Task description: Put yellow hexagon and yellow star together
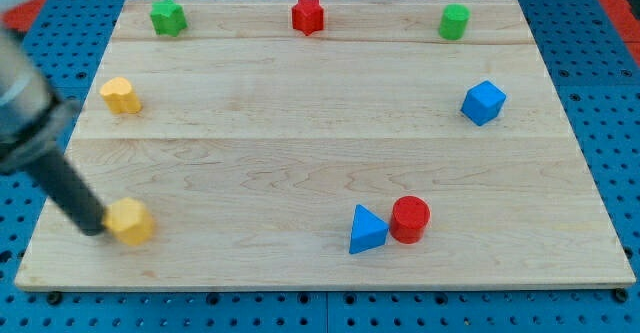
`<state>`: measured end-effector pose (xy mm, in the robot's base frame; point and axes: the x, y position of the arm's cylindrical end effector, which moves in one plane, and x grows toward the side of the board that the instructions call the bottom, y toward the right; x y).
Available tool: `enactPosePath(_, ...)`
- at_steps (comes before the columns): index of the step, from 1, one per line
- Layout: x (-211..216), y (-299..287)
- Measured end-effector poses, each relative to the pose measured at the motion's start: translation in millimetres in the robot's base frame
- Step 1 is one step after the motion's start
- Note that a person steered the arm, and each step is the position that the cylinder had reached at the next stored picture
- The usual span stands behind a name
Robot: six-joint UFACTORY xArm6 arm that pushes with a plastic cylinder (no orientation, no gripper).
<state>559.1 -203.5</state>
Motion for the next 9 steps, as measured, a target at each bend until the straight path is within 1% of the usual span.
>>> enactPosePath(1, -3.0, 86.9)
enactPosePath(2, -3.0, 154.7)
enactPosePath(3, -3.0, 164.5)
enactPosePath(4, -18.1, 121.1)
enactPosePath(5, -81.4, 92.8)
enactPosePath(6, -174.2, 107.0)
enactPosePath(7, -243.5, 62.3)
enactPosePath(8, -255.2, -35.8)
enactPosePath(9, -226.2, -69.3)
